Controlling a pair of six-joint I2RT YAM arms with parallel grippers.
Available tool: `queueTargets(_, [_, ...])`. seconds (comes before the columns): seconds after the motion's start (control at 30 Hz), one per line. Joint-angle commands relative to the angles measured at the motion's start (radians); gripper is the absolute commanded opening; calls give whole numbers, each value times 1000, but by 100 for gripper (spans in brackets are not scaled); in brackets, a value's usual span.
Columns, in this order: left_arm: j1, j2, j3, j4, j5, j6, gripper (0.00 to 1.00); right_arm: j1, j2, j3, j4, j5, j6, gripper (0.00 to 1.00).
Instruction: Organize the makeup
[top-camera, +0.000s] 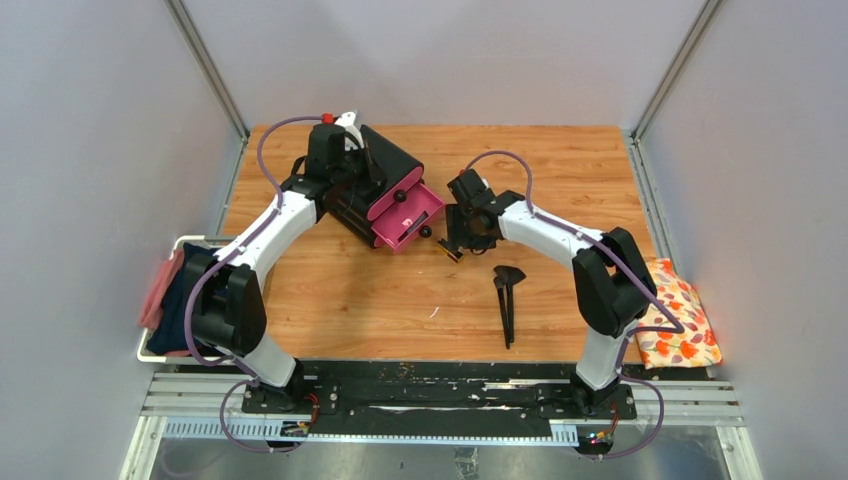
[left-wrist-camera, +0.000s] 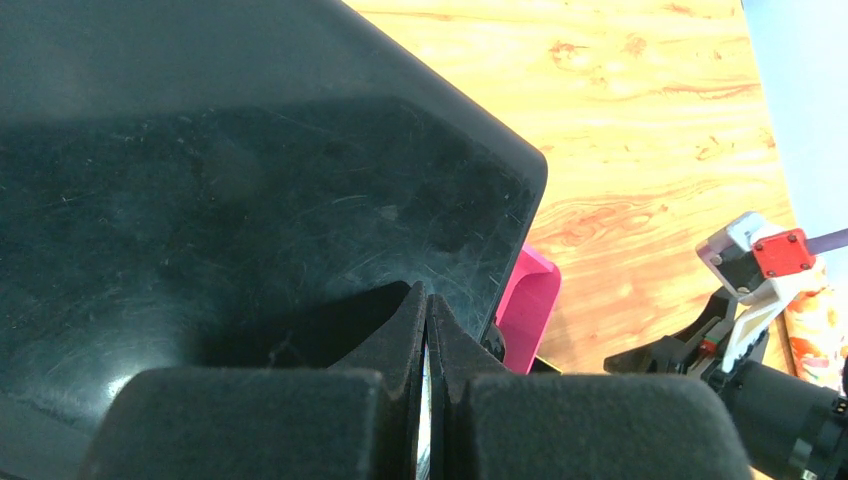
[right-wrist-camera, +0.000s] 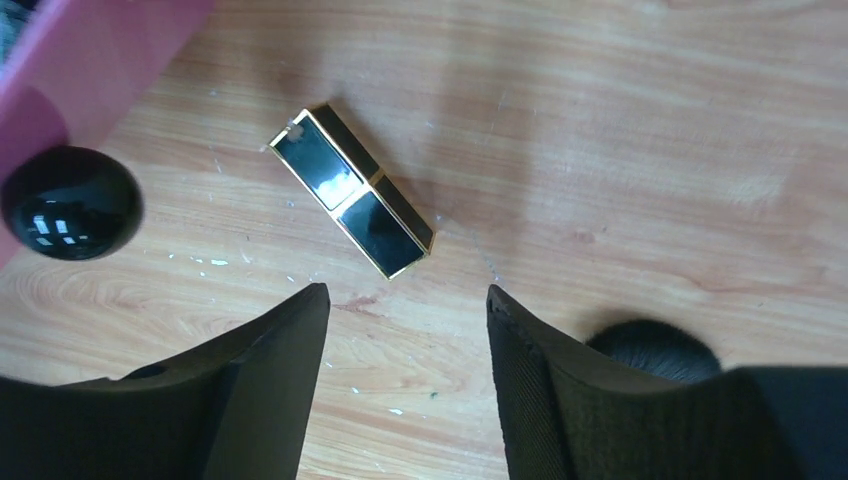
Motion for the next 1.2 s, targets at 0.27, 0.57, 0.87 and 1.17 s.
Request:
queueTargets(0.27, [6, 4, -49, -123, -9, 7, 0, 6, 143, 202, -118, -37, -168, 64])
queueTargets(0.57, [6, 11, -42, -126, -13, 6, 0, 8, 156, 127, -67, -106, -137, 64])
queueTargets(0.87, [5, 11, -43, -125, -13, 9, 0, 7, 206, 105, -24, -142, -104, 57])
queueTargets(1.17, [6, 8, -49, -128, -19, 16, 0, 6, 242, 133, -17, -128, -87, 42])
